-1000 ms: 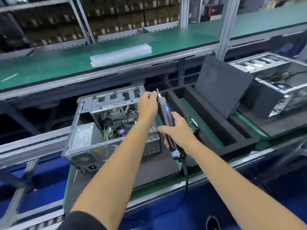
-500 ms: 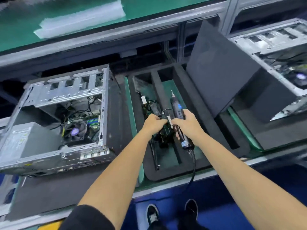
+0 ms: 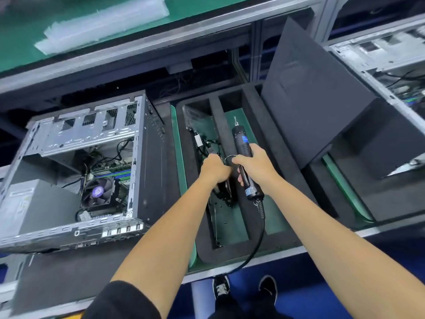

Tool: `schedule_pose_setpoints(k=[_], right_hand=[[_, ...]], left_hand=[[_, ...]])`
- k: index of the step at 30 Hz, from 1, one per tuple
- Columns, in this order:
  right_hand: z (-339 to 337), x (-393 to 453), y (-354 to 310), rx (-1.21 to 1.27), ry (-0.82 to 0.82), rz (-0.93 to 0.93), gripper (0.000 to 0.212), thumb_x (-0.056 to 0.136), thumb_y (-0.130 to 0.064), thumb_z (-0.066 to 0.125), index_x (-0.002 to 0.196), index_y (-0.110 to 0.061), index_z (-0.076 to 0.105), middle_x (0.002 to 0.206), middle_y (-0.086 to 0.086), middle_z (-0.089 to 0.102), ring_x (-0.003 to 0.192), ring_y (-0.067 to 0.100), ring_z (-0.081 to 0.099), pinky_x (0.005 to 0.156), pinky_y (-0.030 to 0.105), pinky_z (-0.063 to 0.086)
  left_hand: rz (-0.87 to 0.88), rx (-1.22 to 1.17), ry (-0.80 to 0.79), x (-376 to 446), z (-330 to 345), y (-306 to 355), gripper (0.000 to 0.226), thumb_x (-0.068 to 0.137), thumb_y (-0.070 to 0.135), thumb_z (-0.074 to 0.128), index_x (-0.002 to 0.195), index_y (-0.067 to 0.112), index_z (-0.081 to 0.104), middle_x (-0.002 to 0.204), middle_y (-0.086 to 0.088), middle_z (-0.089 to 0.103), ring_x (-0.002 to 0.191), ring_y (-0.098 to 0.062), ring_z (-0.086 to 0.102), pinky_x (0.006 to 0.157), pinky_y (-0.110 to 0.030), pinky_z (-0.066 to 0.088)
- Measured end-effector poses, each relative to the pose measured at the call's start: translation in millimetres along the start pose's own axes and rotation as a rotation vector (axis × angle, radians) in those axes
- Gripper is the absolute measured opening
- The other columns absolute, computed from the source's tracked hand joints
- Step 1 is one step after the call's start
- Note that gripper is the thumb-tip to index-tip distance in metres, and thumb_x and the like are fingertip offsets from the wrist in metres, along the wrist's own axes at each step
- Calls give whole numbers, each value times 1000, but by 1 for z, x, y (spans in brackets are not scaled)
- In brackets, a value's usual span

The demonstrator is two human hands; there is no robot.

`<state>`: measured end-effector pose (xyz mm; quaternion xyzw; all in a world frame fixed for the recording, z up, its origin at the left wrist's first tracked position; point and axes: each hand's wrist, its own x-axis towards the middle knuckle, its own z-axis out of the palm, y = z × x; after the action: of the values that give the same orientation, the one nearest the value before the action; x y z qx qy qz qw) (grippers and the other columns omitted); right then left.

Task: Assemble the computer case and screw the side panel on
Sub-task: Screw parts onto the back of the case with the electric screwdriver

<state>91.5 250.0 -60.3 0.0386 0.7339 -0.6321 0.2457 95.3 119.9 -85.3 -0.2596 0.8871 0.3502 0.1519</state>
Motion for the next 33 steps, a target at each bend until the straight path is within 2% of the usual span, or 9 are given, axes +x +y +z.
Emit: schedule_pose_setpoints(k=[2,5,9,14,18,23,28,31,33], right_hand=[[-2,0,-10,16,-21,-21,20,84,-10,64,97,-9,49,73,13,54,48,25,53,50,36,47],[-6,0,-29,19,-25,-73,17,85,-11,65,96,-10,53,74,10,56,54,23,54,55,35,49],[-11,0,-49,69,-14,-113,26,86,-10,63,107,-3,51,75,15,55,45,24,54,45,32,49],[-30,4,-45,103,60,-66,21,86,-12,66,99,-11,49,74,13,55,43,23,54,44,31,49],[-54,8,-29,130,111,12,21,84,-7,64,95,-10,47,67,12,52,42,24,50,43,32,47],[-74,13,-14,102,145,85,21,84,-9,63,96,-10,46,75,13,54,47,26,51,51,35,47],[-72,18,-5,110,112,115,24,84,-12,63,103,-7,51,73,13,56,44,25,52,45,30,46],[-65,22,-9,114,110,116,28,84,-14,60,110,-6,51,81,17,58,46,26,55,47,31,48],[-56,24,-13,102,80,99,26,85,-15,60,108,-8,51,85,17,57,47,26,56,46,31,48]], left_hand=[[7,-53,33,1,-16,11,28,79,23,67,75,9,43,84,-6,52,70,-24,57,54,-34,54],[74,-102,141,1,-46,40,20,71,18,64,74,9,46,72,-2,51,64,-21,53,56,-38,58],[184,-170,267,1,-69,78,17,66,16,59,69,11,43,61,2,45,49,-13,40,41,-21,31],[170,-296,152,9,-44,96,28,74,17,60,96,4,48,74,0,44,59,-15,41,46,-25,29],[127,-177,28,19,0,94,46,79,20,64,115,4,39,106,-8,49,82,-20,48,57,-27,36],[53,-108,1,30,46,87,49,83,23,66,116,4,36,113,-13,52,89,-26,51,66,-33,38],[104,-122,13,38,57,97,33,88,18,57,111,4,39,112,-17,55,98,-33,55,72,-34,39],[181,-131,-41,43,49,96,19,93,20,51,106,10,43,103,-11,54,86,-25,51,71,-31,38],[235,-128,67,45,36,87,15,92,17,50,98,5,57,94,-8,57,82,-23,51,68,-28,38]])
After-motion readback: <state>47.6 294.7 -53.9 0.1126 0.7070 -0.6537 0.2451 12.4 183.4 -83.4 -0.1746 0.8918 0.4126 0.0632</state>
